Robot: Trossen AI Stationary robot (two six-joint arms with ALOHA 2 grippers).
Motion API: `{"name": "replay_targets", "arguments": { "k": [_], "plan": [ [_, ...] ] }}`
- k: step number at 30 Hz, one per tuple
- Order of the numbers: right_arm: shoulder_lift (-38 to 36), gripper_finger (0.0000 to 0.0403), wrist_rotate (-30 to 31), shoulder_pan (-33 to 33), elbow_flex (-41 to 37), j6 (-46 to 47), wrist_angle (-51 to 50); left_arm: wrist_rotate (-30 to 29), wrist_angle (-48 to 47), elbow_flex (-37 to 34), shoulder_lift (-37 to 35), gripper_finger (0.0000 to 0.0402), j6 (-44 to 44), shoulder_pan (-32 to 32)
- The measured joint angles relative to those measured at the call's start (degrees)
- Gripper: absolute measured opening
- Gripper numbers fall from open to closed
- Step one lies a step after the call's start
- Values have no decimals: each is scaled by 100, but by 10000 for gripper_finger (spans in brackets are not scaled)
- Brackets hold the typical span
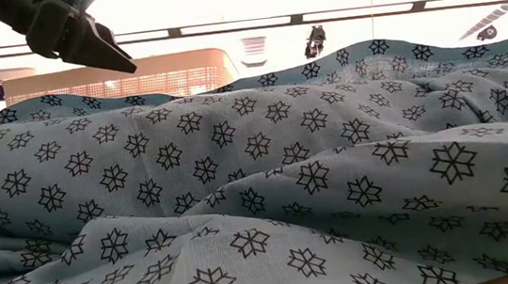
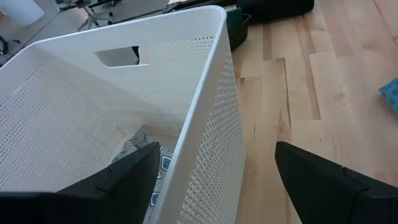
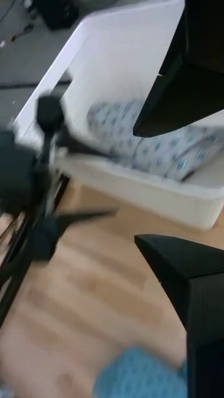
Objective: Pick & Place Medicine items
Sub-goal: Put the blue patient gown into the big white bin
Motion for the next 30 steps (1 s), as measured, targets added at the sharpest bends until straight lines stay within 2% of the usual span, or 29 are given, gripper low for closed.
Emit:
{"name": "replay_targets", "arguments": {
  "k": [5, 10, 18, 22, 27, 30],
  "plan": [
    [0, 269, 114, 530, -21, 441, 78, 0, 2, 0, 0, 320, 0, 0],
    [0, 267, 1047, 1091, -118, 889, 107, 0, 2, 0, 0, 319, 0, -1],
    [4, 273, 2345, 1908, -825, 1975, 496, 0, 2, 0, 0, 319, -1, 0],
    [10, 285, 2767, 2311, -1195, 2509, 519, 0, 2, 0, 0, 319, 0, 0],
    [11, 294, 3129, 2738, -1610, 3122, 1017, 0, 4, 0, 0, 319, -1, 0],
    [11, 291, 2896, 2960, -1902, 3445, 1468, 0, 4, 0, 0, 319, -2, -2]
  ]
}}
